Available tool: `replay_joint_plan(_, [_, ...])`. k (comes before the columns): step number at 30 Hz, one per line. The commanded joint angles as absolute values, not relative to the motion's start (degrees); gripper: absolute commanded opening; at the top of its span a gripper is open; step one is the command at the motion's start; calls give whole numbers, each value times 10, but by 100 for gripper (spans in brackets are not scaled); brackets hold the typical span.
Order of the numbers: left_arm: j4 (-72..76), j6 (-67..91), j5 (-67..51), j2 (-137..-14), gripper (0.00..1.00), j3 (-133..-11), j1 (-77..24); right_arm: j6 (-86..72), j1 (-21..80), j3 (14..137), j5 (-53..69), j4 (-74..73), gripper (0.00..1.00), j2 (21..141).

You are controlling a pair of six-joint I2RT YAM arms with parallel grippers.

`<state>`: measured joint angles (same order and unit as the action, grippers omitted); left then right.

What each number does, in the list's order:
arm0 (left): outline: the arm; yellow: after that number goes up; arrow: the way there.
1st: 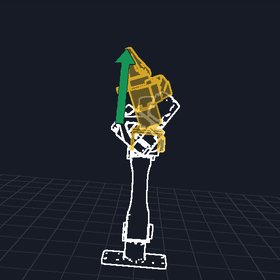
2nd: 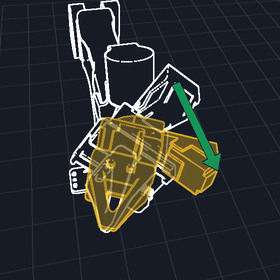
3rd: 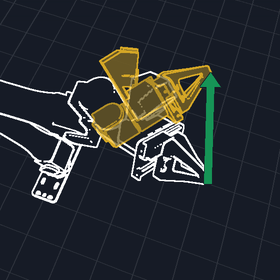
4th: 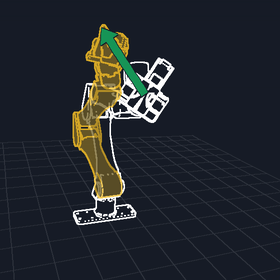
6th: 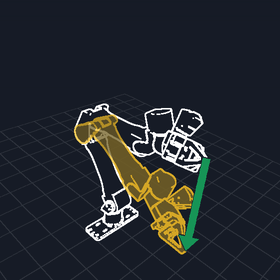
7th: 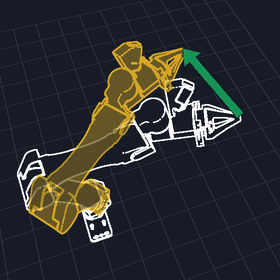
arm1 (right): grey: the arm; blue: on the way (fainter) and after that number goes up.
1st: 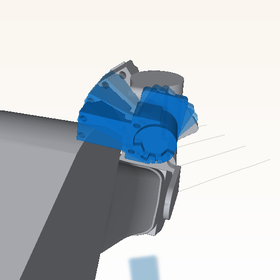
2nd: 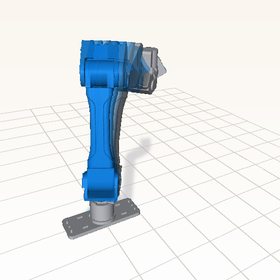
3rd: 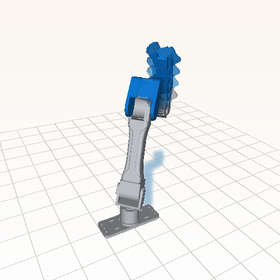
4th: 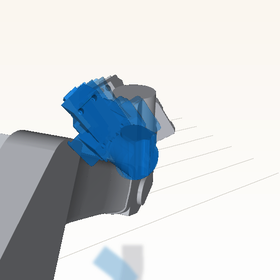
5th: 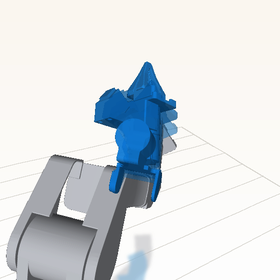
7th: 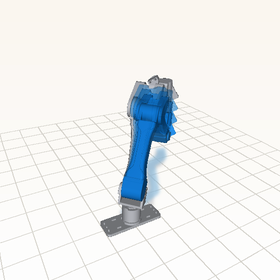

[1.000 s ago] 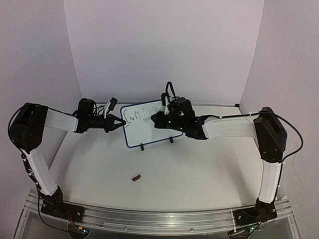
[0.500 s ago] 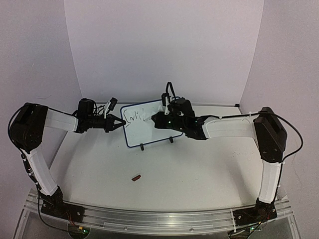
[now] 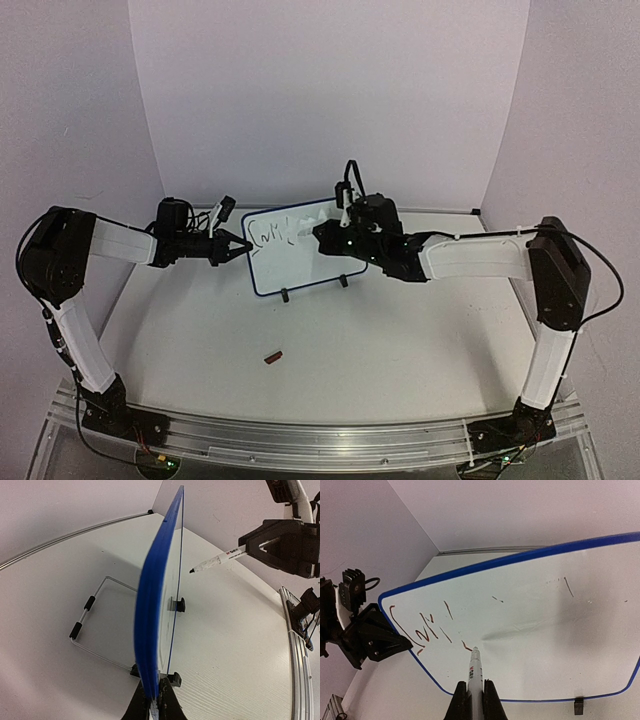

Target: Write a sentence on the whiteboard

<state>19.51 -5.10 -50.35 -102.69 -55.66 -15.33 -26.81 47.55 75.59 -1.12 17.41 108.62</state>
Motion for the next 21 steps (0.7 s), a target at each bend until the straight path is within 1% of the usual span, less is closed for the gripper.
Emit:
replay_joint_plan(1, [165,-79,-446,-1023,0,-556,-155,-262,474,771,-25,201,0,1072])
replay_joint_plan(11, [165,-79,-445,-1023,0,-556,-155,-261,473,801,-22,202,0,1105])
replay_joint_plan(21, [165,-78,-445,-1024,0,-557,-155,-265,472,805,-19,197,0,1117])
